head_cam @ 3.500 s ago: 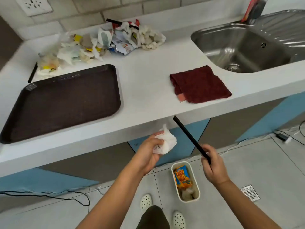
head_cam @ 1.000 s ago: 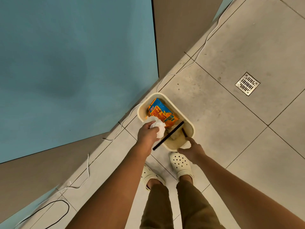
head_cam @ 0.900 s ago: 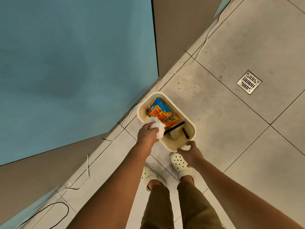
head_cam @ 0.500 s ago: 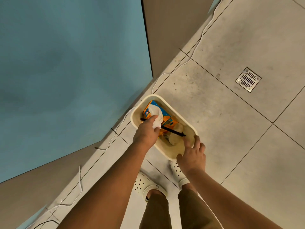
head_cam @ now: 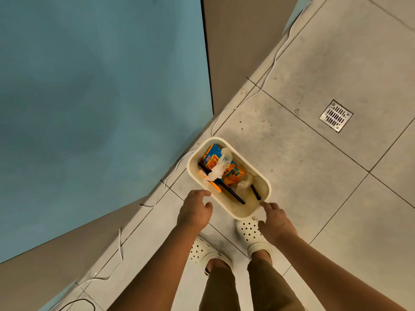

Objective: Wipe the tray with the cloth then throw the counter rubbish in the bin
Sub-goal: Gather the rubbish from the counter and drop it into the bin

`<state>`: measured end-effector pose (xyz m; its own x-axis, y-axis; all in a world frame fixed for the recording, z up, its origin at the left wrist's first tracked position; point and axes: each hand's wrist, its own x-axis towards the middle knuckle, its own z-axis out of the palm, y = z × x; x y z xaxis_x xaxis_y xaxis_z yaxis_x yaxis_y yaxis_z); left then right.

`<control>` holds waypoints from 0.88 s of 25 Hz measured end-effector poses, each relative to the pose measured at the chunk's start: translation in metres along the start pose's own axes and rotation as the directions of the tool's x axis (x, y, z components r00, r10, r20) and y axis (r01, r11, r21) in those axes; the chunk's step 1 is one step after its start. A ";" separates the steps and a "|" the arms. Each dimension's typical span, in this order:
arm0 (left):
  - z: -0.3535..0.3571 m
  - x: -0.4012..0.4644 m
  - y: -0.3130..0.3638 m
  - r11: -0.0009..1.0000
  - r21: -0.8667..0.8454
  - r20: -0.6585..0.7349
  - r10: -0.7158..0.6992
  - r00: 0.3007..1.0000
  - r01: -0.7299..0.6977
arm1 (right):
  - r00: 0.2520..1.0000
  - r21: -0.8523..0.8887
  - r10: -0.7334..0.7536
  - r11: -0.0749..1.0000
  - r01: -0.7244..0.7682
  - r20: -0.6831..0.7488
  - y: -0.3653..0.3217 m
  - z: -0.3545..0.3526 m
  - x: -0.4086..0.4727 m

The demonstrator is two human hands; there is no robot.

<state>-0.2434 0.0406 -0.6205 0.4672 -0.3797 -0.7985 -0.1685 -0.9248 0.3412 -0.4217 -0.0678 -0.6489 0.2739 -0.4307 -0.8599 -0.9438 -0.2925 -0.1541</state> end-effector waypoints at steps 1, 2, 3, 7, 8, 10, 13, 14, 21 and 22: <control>-0.007 -0.013 -0.001 0.999 -0.043 0.000 -0.020 1.000 0.020 | 1.000 -0.001 -0.003 1.000 0.003 0.006 -0.001 -0.006 -0.009; -0.015 -0.028 0.000 0.996 -0.081 -0.001 -0.039 0.999 0.039 | 1.000 -0.001 -0.004 1.000 0.004 0.010 -0.003 -0.013 -0.020; -0.024 -0.041 0.003 0.992 -0.118 -0.009 -0.051 0.999 0.049 | 1.000 -0.001 -0.011 1.000 0.011 0.008 -0.006 -0.021 -0.031; -0.069 -0.089 0.035 0.965 -0.261 -0.067 -0.004 0.998 -0.014 | 0.993 0.005 -0.119 0.993 0.119 0.002 -0.030 -0.062 -0.079; -0.083 -0.107 0.047 0.953 -0.302 -0.095 0.011 0.995 -0.039 | 0.988 0.012 -0.154 0.988 0.154 -0.011 -0.039 -0.077 -0.096; -0.107 -0.154 0.073 0.918 -0.376 -0.159 0.068 0.985 -0.124 | 0.962 0.044 -0.269 0.962 0.271 -0.047 -0.058 -0.107 -0.138; -0.164 -0.244 0.112 0.856 -0.444 -0.221 0.183 0.958 -0.266 | 0.849 0.071 -0.518 0.848 0.525 -0.100 -0.107 -0.162 -0.217; -0.183 -0.265 0.124 0.832 -0.458 -0.233 0.227 0.946 -0.313 | 0.803 0.067 -0.582 0.803 0.592 -0.125 -0.121 -0.178 -0.239; -0.321 -0.428 0.178 0.643 -0.429 -0.649 0.270 0.712 -0.635 | 0.379 -0.035 -0.875 0.408 0.912 -0.302 -0.237 -0.308 -0.399; -0.334 -0.445 0.177 0.624 -0.444 -0.672 0.243 0.700 -0.643 | 0.339 -0.026 -0.883 0.367 0.930 -0.324 -0.250 -0.321 -0.417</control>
<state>-0.1912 0.0536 -0.0393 0.8691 -0.4736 -0.1425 -0.0203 -0.3220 0.9465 -0.2409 -0.0896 -0.0954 0.9864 -0.1642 0.0018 -0.0866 -0.5297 -0.8438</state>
